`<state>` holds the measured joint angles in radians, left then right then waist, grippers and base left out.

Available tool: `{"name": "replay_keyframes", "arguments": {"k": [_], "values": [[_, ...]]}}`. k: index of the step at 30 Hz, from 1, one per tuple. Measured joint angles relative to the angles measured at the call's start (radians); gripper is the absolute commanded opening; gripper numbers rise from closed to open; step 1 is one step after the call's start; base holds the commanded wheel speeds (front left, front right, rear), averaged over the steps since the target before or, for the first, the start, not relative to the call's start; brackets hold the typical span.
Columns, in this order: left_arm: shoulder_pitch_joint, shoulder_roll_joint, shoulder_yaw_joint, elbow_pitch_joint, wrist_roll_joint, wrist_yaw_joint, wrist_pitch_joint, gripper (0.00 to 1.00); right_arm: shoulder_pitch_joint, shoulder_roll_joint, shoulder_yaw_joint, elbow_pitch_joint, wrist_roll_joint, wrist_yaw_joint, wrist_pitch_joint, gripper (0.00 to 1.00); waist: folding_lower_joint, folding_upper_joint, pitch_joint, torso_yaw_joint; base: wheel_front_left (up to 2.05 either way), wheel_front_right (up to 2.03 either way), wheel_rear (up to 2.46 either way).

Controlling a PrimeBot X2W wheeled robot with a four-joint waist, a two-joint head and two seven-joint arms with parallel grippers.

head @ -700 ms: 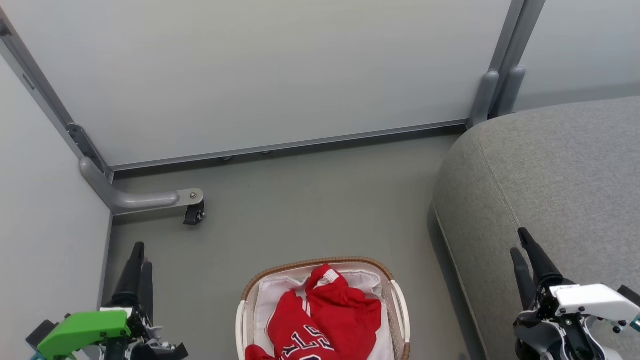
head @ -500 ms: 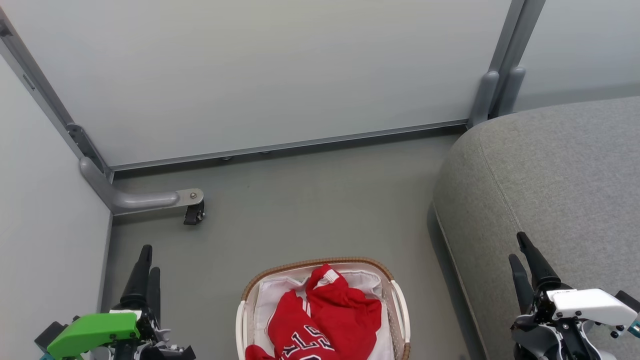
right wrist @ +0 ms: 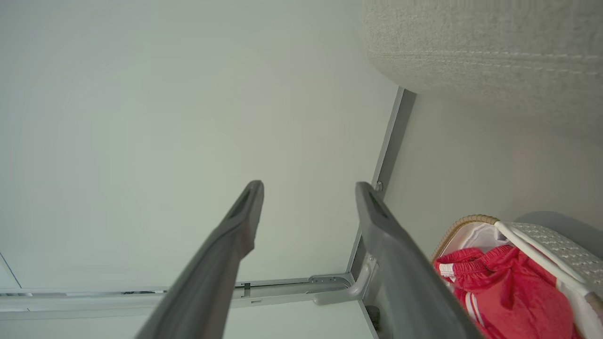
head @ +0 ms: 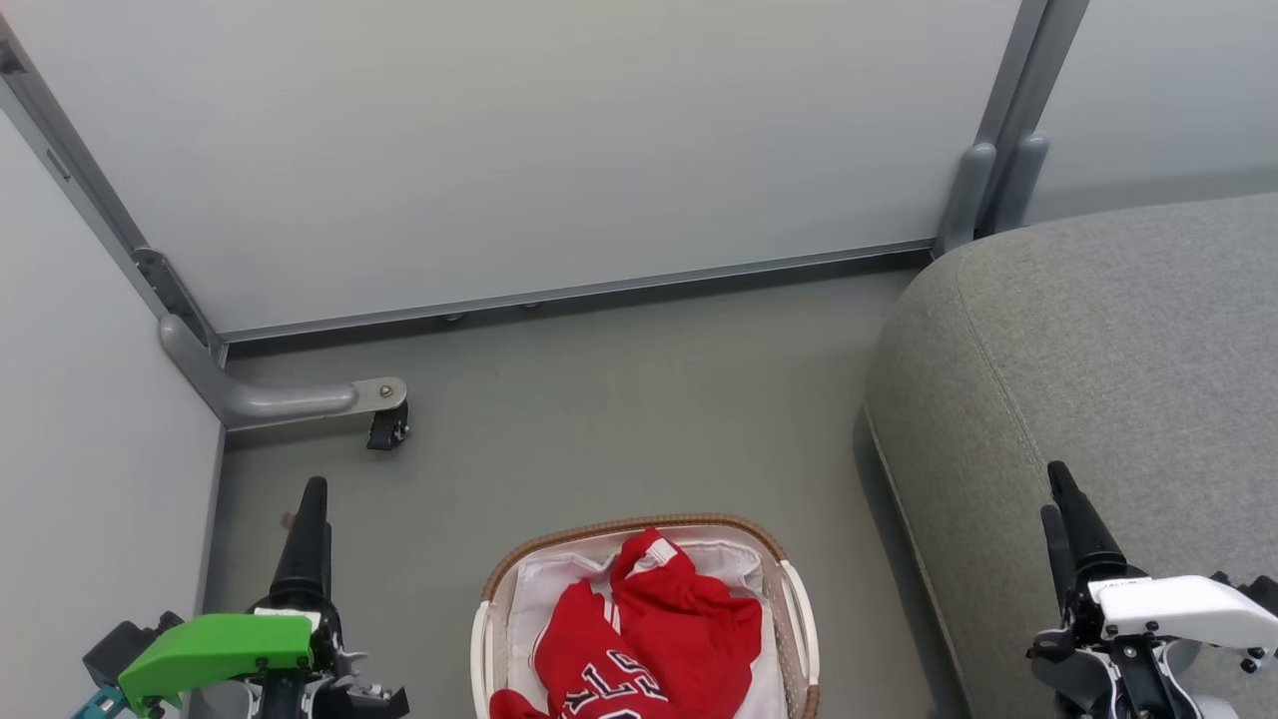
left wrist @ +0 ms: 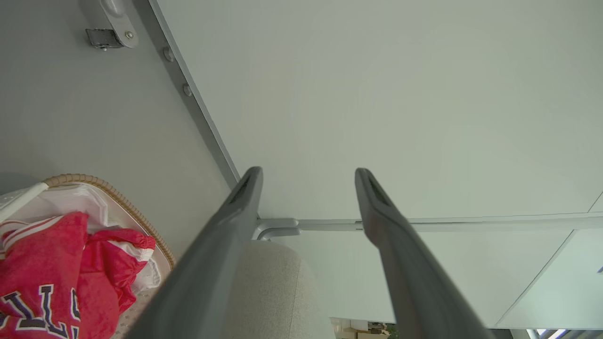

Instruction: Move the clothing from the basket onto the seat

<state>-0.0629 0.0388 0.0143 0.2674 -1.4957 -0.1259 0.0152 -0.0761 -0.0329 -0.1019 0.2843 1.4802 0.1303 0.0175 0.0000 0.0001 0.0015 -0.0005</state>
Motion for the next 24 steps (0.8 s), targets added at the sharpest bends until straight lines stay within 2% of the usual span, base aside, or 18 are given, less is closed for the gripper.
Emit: {"name": "replay_keyframes", "arguments": {"k": [16, 24], "values": [[-0.001, 0.001, -0.037, -0.065, 0.324, 0.000, -0.062, 1.00, 0.012, -0.004, 0.025, -0.104, -0.431, 0.000, -0.061, 1.00, 0.0000, 0.0000, 0.001, 0.003, 0.00, 0.00, 0.00], [0.002, 0.001, -0.045, -0.073, 0.449, 0.008, -0.088, 1.00, 0.026, -0.005, 0.042, -0.115, -0.582, 0.000, -0.089, 1.00, 0.0000, 0.0000, 0.001, 0.006, 0.00, 0.00, 0.00]]}}
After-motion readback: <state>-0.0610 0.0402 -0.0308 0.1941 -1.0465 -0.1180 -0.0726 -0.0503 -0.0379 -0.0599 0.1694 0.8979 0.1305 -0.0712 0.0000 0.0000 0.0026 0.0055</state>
